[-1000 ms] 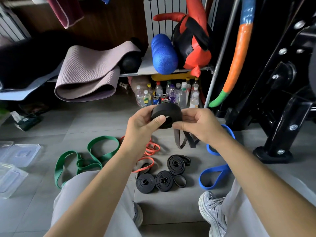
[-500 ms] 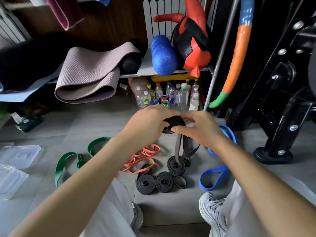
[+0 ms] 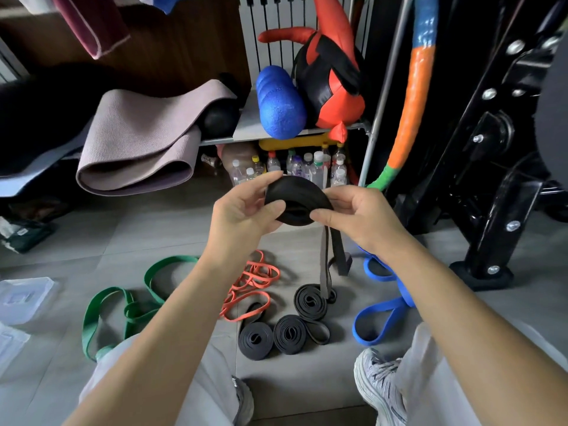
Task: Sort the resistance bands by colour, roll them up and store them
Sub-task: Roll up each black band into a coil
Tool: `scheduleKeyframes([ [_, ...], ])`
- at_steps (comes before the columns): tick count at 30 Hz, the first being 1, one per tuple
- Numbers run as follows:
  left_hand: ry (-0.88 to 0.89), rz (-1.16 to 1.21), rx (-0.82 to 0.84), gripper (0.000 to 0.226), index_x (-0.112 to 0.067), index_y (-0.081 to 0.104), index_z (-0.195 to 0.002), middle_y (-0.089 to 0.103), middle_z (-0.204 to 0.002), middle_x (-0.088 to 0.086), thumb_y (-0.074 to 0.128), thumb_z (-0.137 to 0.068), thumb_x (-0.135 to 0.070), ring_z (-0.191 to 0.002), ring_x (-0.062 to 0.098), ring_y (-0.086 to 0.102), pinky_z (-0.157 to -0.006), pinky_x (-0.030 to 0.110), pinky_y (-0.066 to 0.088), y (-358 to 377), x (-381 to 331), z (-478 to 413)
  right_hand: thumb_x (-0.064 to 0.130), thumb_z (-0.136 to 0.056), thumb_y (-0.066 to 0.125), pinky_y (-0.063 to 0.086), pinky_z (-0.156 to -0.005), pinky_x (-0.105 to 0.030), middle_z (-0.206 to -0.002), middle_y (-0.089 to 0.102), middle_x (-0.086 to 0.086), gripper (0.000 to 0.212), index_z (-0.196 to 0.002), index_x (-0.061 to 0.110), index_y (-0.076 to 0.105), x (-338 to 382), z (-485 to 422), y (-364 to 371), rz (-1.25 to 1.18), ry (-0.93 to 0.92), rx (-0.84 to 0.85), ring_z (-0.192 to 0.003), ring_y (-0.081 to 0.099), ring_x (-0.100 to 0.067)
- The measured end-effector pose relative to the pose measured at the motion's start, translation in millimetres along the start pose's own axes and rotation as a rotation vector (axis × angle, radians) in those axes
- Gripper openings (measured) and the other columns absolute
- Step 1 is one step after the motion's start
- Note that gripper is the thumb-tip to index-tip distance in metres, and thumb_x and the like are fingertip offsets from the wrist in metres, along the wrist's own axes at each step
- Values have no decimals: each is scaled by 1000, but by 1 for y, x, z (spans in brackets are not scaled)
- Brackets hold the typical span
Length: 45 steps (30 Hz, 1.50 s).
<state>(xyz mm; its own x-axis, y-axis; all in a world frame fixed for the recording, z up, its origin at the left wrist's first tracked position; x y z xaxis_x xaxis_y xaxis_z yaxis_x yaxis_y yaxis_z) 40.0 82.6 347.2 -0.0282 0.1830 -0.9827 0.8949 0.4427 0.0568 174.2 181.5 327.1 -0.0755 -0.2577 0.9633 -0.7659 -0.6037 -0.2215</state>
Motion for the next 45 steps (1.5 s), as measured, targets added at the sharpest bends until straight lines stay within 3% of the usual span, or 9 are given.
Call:
scheduleKeyframes([
  [3, 3, -102, 9, 41, -27, 58, -105, 67, -91, -14, 54, -86, 10, -91, 11, 63, -77, 25, 55, 2, 3, 1, 8, -78, 73, 54, -88, -33, -86, 71, 13, 28, -88, 33, 67, 3, 4, 1, 80, -35, -45, -86, 69, -8],
  [7, 299, -1005, 75, 44, -19, 51, -123, 52, -123, -1, 64, -82, -8, -114, 20, 49, -91, 27, 41, 12, 0, 9, 20, -81, 70, 52, -77, -37, -88, 72, -2, 19, -100, 18, 71, 1, 10, 12, 529, -90, -1, -82, 66, -19],
  [9, 320, -1123, 154, 53, -21, 46, -133, 52, -128, 1, 62, -84, -10, -116, 23, 48, -89, 35, 43, 19, 5, 14, 22, -82, 68, 49, -72, -34, -84, 71, -2, 19, -101, 20, 70, 0, 13, 20, 646, -106, 37, -78, 63, -20],
  [18, 374, -961, 35, 36, -22, 63, -116, 64, -108, -4, 58, -84, -7, -97, 18, 58, -80, 30, 48, 10, -8, 21, 21, -78, 74, 41, -80, -7, -98, 68, 13, 33, -111, 22, 66, -1, 14, 16, 455, -106, 55, -91, 61, 0],
  [23, 172, -562, -38, 40, -35, 63, -106, 65, -102, -12, 62, -84, -2, -97, 9, 61, -89, 26, 49, -6, -4, 14, 21, -74, 77, 50, -91, -30, -96, 72, 8, 31, -105, 20, 68, -13, 10, 17, 285, -3, 75, -92, 66, -7],
  [29, -25, -115, -49, 29, -18, 58, -103, 66, -99, 8, 56, -87, 6, -95, 25, 65, -82, 34, 56, -8, 9, 13, 1, -78, 69, 52, -77, -16, -76, 70, 18, 29, -88, 28, 63, -10, 8, 18, -11, 24, 40, -76, 66, 2],
  [32, -62, -317, -5, 35, -25, 52, -109, 59, -108, -3, 57, -87, 1, -104, 17, 60, -90, 33, 52, -5, 16, 12, 0, -79, 69, 52, -76, -15, -81, 69, 15, 32, -88, 30, 62, -11, 8, 19, 26, 15, 34, -79, 67, -3],
  [37, 341, -973, 161, 56, -24, 47, -135, 52, -129, 2, 58, -85, -3, -118, 23, 48, -97, 36, 43, 13, 9, 21, 9, -75, 75, 51, -88, -49, -96, 73, -4, 30, -93, 32, 68, -22, 10, 27, 204, 28, 77, -92, 68, -23],
  [45, 202, -656, 27, 43, -34, 61, -118, 61, -109, -9, 60, -85, -6, -106, 10, 56, -96, 30, 45, 0, 4, 17, 13, -72, 79, 53, -87, -42, -91, 72, 3, 29, -89, 30, 63, -17, 9, 17, 177, 23, 53, -89, 69, -16],
])
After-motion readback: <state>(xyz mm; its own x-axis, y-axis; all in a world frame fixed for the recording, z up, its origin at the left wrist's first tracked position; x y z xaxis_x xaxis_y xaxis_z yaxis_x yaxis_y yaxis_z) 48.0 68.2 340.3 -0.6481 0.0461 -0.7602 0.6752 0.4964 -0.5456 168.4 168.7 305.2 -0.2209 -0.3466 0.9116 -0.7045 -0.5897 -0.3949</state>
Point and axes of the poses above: each hand's wrist, its own z-axis away from the middle knuckle, its own y-axis out of the palm, x = y × z, the point moved 7 cm from there along -z, towards the middle knuckle
